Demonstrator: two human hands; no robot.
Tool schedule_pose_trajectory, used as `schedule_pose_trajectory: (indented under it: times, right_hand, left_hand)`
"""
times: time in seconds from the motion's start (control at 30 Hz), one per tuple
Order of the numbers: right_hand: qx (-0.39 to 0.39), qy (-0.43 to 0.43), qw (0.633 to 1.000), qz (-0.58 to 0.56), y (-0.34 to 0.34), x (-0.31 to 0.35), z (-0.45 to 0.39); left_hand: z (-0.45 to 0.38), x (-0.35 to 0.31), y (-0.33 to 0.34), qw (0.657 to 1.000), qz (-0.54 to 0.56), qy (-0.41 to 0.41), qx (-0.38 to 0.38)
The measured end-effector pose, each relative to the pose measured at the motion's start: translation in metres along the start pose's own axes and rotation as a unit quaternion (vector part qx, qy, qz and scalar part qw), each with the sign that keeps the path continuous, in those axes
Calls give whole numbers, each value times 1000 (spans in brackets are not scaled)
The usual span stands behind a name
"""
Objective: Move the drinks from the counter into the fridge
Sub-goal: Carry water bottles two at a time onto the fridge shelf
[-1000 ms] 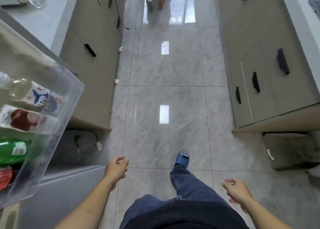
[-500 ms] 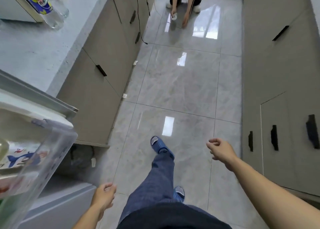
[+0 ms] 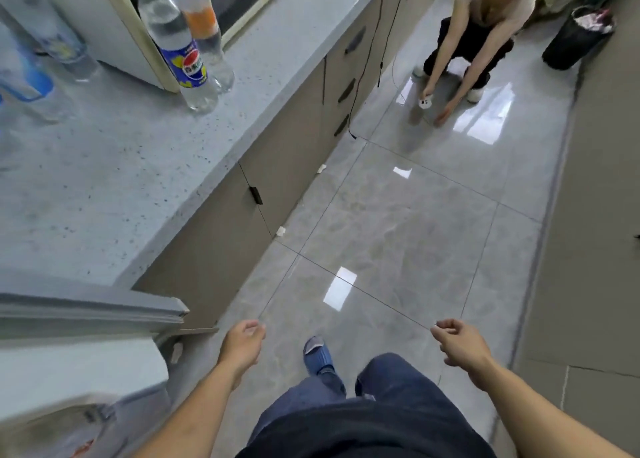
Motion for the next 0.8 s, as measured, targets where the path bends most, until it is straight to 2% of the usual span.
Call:
schedule_pose_trajectory:
  times: [0.17,0.4,0.53,0.63,0.8]
  right_hand:
    - [50,-8,996,76,-1,40,-57]
    - [132,-51,977,160,22,133,-149]
    - [190,-120,954,198,48,220,-186]
    - [243,-194,926,215,81,293,-193]
    - [315,-333,865,204,137,403,-151]
  left_hand:
    - [-8,-66,5,994,108,18,-13]
    - [-3,-93,-3,978,183,-19,-97]
    - [16,-97,-7,955,236,-74,-166]
    - [28,-104,-9,932,268,-84,-228]
    - [44,-132,-21,891,333,-68,-300]
Point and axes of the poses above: each hand's wrist, its own z-axis away from the middle knuckle, its own y-axis out of the palm, x = y × z, the point moved 5 cm from there along -z, towards the middle knuckle, and after that the axes turned 6 degrees about -y, right-handed, at the moved point
